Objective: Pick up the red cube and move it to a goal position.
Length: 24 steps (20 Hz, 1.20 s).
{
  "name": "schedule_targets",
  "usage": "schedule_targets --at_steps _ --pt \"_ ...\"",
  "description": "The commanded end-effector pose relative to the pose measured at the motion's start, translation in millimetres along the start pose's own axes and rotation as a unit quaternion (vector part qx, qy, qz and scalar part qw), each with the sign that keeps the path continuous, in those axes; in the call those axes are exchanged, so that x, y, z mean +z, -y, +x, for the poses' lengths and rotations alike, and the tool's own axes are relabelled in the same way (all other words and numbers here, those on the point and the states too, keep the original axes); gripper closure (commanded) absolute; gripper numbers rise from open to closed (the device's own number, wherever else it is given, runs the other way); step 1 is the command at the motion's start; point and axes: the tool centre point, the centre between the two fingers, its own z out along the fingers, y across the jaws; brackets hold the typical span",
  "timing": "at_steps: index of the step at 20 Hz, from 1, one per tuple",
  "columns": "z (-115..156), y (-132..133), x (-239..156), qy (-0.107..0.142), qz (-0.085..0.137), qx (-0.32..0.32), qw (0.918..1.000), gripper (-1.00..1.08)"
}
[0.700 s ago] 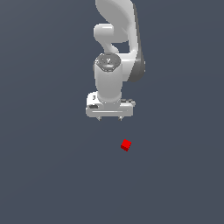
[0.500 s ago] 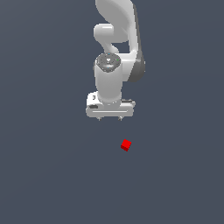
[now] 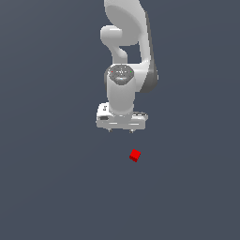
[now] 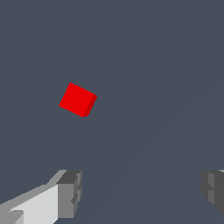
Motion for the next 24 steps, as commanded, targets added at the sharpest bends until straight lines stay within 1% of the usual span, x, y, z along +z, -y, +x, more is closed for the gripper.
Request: schedule_targets --at_steps 1,5,9,17,24 --pt "2.7 6.6 9.2 -0.001 0.000 0.016 0.9999 -0.92" --pt "9.9 19.6 28.2 -0.002 0.000 0.050 0.9987 -0.92" --pt "20.3 34.9 51.6 -0.005 0.001 0.093 0.9957 -0.92" --pt "44.4 60.5 95.0 -0.009 0.001 0.171 0.9852 -0.92" --pt "59.6 71.8 117.0 -0.011 0.002 0.212 0.9772 -0.92"
